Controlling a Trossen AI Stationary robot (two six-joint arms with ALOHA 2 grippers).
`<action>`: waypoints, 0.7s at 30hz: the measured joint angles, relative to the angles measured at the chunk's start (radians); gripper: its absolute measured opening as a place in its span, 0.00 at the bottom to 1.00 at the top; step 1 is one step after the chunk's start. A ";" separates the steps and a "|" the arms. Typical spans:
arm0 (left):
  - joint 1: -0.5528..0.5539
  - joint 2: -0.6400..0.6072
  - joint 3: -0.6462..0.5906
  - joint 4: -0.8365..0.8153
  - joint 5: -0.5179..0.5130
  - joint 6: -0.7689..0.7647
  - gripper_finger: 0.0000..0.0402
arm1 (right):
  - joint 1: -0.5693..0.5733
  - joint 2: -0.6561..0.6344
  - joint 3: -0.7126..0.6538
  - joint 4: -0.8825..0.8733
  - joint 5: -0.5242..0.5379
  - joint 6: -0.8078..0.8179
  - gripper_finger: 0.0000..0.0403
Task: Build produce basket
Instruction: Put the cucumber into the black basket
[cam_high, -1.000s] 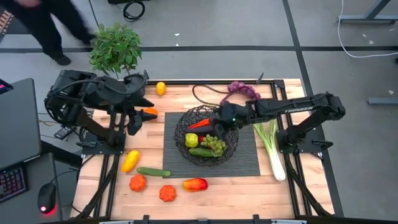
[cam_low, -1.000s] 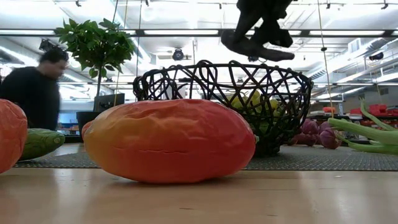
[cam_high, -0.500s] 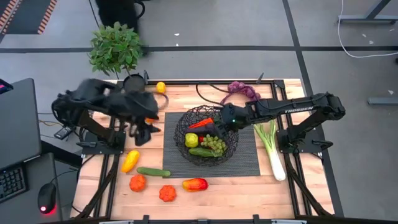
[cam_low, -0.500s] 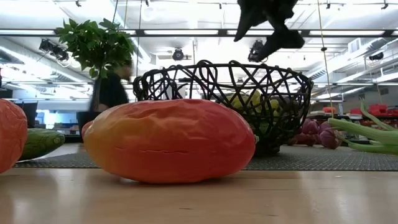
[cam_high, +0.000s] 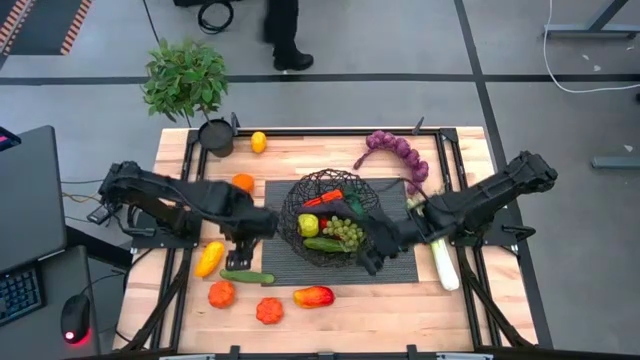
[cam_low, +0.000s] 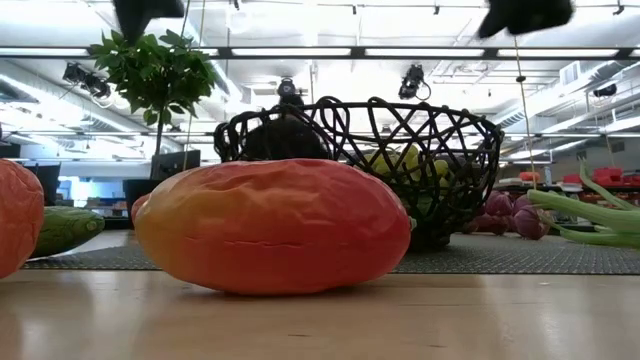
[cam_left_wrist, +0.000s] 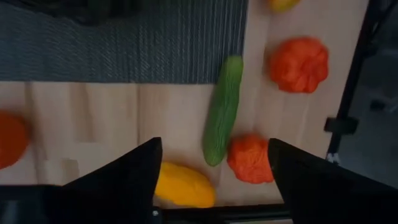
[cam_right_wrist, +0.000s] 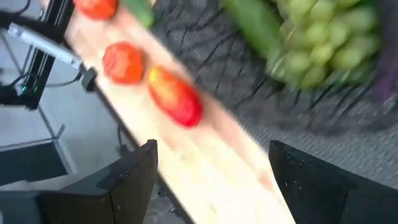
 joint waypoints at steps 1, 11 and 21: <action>-0.012 0.000 -0.031 0.023 0.003 -0.003 0.77 | 0.028 0.000 0.000 0.006 0.008 0.019 0.77; -0.101 0.000 -0.331 0.347 0.087 -0.116 0.79 | 0.261 -0.001 0.000 0.045 0.106 0.189 0.77; -0.138 0.002 -0.577 0.532 0.086 -0.168 0.79 | 0.379 -0.001 0.000 0.045 0.142 0.248 0.77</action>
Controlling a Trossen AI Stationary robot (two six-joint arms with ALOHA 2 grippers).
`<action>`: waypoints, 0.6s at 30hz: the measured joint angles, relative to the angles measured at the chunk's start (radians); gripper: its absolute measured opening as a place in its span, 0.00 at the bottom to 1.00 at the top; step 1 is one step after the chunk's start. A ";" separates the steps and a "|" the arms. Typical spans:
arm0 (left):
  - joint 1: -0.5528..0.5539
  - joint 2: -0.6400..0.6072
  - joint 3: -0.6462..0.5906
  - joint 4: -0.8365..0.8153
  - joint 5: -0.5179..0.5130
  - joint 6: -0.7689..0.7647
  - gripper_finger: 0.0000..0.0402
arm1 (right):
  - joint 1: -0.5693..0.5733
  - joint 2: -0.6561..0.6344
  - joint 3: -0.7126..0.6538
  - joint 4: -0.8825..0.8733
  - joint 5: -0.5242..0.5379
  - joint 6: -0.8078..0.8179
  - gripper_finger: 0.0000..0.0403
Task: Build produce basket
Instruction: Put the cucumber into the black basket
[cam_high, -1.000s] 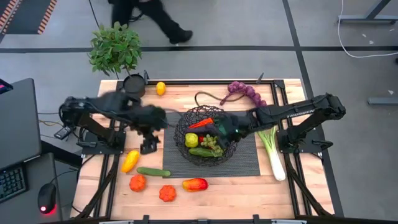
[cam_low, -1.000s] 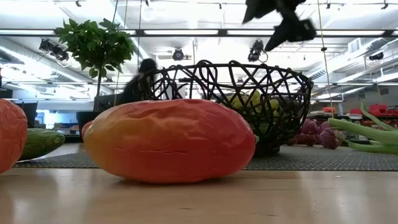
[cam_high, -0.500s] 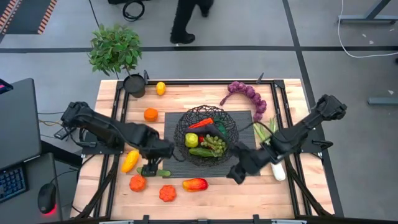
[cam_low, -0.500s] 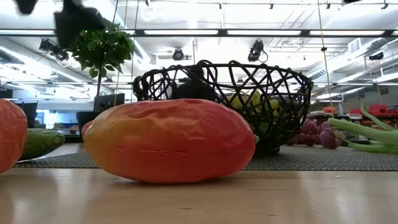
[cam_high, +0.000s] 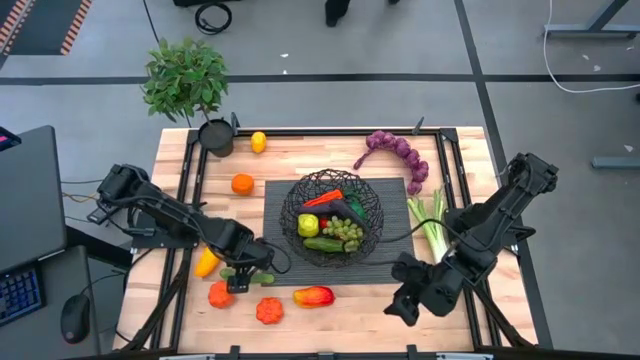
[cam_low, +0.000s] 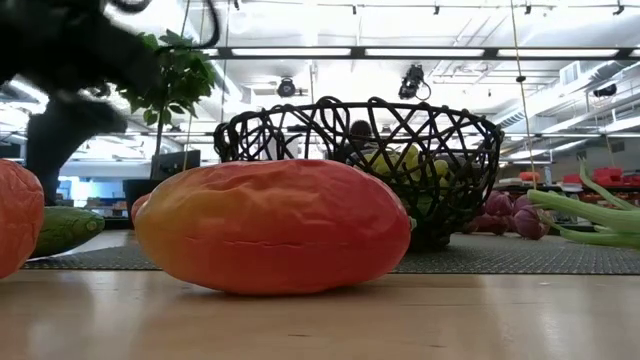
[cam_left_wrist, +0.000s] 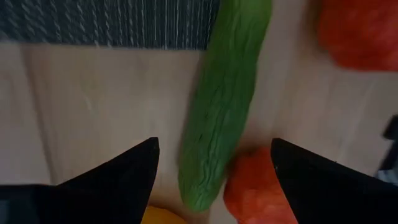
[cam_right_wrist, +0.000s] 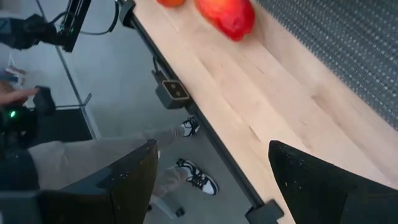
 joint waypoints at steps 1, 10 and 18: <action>-0.005 0.000 -0.018 0.015 0.002 -0.017 0.79 | 0.006 0.000 0.000 0.000 0.000 0.000 0.77; -0.039 0.000 -0.091 0.142 0.000 -0.072 0.79 | 0.024 0.000 0.000 -0.001 0.000 -0.001 0.77; -0.048 0.000 -0.168 0.238 -0.043 -0.125 0.79 | 0.024 0.000 0.000 -0.003 0.000 0.006 0.77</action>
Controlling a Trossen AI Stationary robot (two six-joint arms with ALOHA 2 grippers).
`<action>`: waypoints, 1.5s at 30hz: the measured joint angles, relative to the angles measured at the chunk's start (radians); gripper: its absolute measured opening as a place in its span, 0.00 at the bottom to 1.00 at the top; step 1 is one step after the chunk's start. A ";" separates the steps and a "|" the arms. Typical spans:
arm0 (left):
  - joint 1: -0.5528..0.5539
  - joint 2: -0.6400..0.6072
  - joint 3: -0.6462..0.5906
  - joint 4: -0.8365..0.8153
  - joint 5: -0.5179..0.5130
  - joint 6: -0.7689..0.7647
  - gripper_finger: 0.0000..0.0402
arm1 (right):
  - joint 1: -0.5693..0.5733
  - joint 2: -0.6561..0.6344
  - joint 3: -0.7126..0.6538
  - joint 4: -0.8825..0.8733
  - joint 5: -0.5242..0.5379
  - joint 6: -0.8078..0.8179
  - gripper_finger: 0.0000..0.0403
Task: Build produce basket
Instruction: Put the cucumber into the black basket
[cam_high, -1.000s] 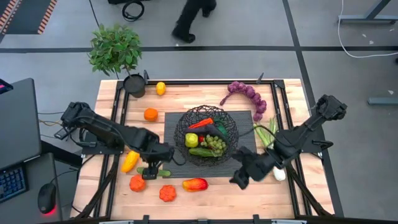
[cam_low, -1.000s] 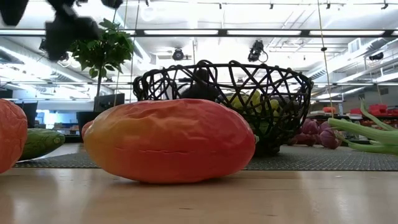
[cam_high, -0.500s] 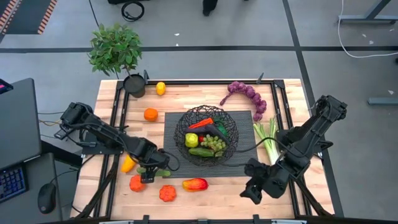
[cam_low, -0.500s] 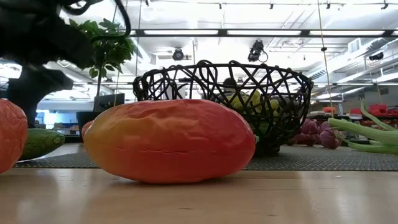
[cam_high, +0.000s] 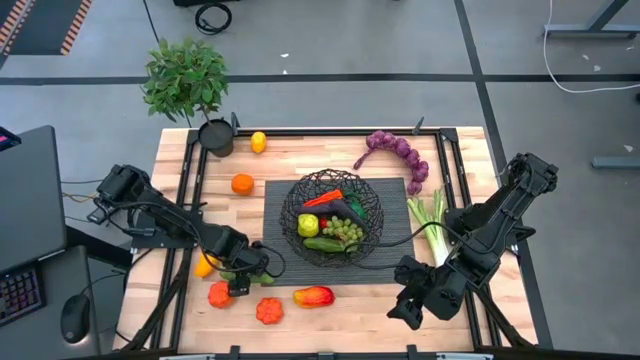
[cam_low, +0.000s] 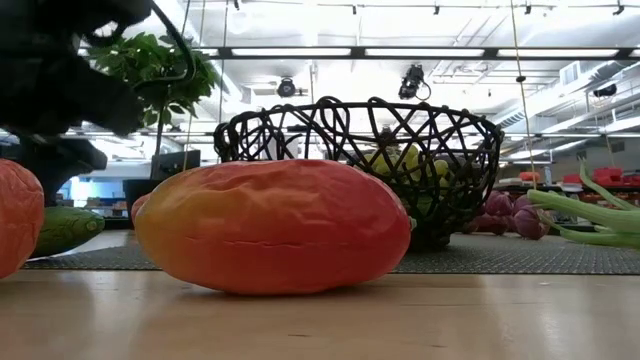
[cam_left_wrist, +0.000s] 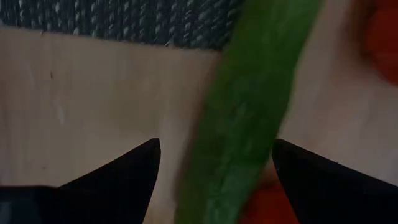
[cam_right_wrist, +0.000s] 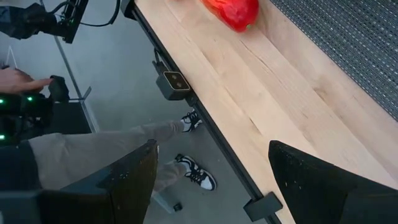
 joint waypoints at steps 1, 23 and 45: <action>0.000 0.000 -0.011 0.010 -0.002 -0.004 0.78 | 0.000 0.000 0.000 -0.002 0.000 0.005 0.77; 0.010 -0.008 -0.060 0.048 -0.072 -0.064 0.32 | 0.003 0.000 0.000 -0.020 -0.001 0.094 0.77; 0.128 -0.015 0.653 -0.324 -0.164 0.524 0.34 | 0.057 0.000 0.000 -0.047 0.095 0.177 0.77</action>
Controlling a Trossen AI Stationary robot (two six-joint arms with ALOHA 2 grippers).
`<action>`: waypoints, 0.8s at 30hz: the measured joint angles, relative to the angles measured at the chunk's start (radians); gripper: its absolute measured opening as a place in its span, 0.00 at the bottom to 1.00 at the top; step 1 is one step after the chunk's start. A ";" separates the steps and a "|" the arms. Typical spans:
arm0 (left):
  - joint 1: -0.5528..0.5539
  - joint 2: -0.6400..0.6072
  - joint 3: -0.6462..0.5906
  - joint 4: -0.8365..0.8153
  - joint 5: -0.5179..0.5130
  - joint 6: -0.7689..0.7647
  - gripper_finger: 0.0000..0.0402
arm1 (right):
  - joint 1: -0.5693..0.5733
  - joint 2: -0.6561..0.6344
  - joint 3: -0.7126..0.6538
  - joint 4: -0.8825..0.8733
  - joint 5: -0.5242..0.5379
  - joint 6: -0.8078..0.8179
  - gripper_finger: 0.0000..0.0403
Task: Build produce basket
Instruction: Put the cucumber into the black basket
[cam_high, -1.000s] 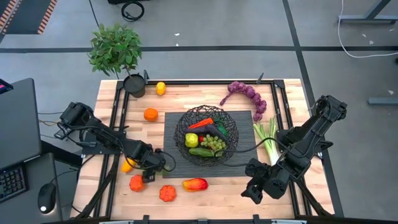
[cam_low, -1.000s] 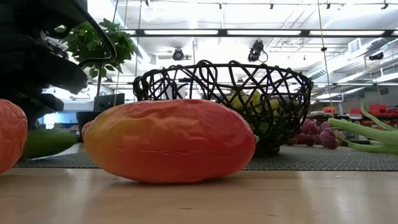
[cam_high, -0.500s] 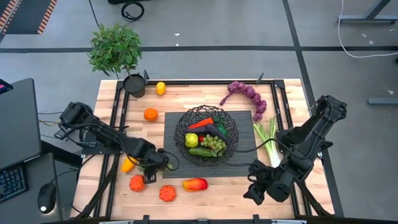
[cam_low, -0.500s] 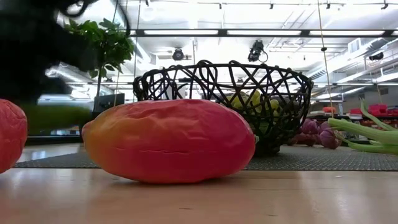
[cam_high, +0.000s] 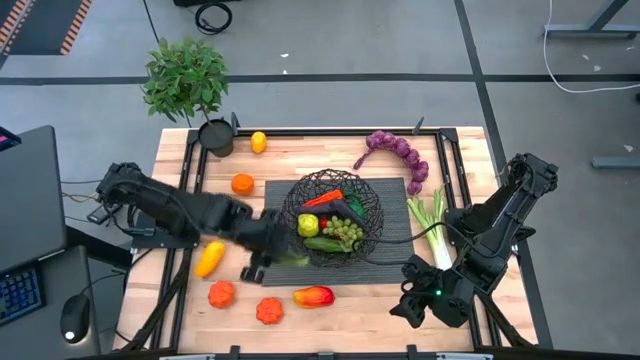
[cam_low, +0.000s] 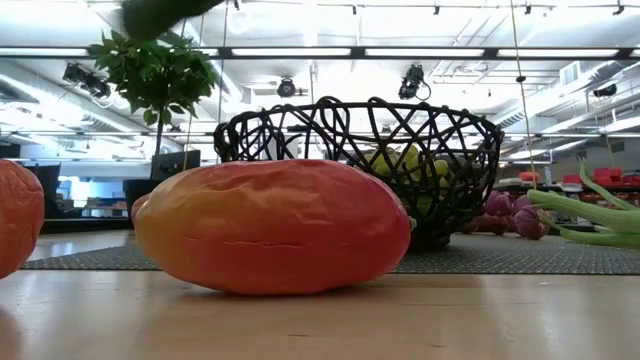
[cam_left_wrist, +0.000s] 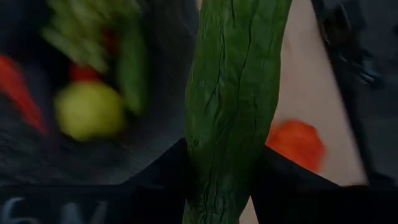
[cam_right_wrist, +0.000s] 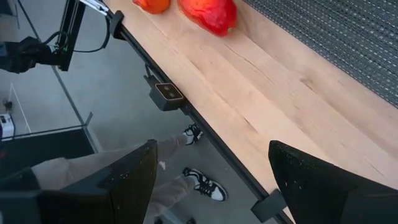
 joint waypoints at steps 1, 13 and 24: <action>0.025 0.001 0.012 0.015 -0.004 0.039 0.34 | 0.000 0.000 0.000 0.001 0.000 0.000 0.77; 0.221 0.058 0.019 0.278 0.051 0.401 0.38 | -0.002 0.000 0.000 -0.010 0.009 0.112 0.77; 0.236 0.126 0.018 0.240 0.017 0.510 0.57 | -0.030 0.000 -0.001 -0.033 0.023 0.209 0.77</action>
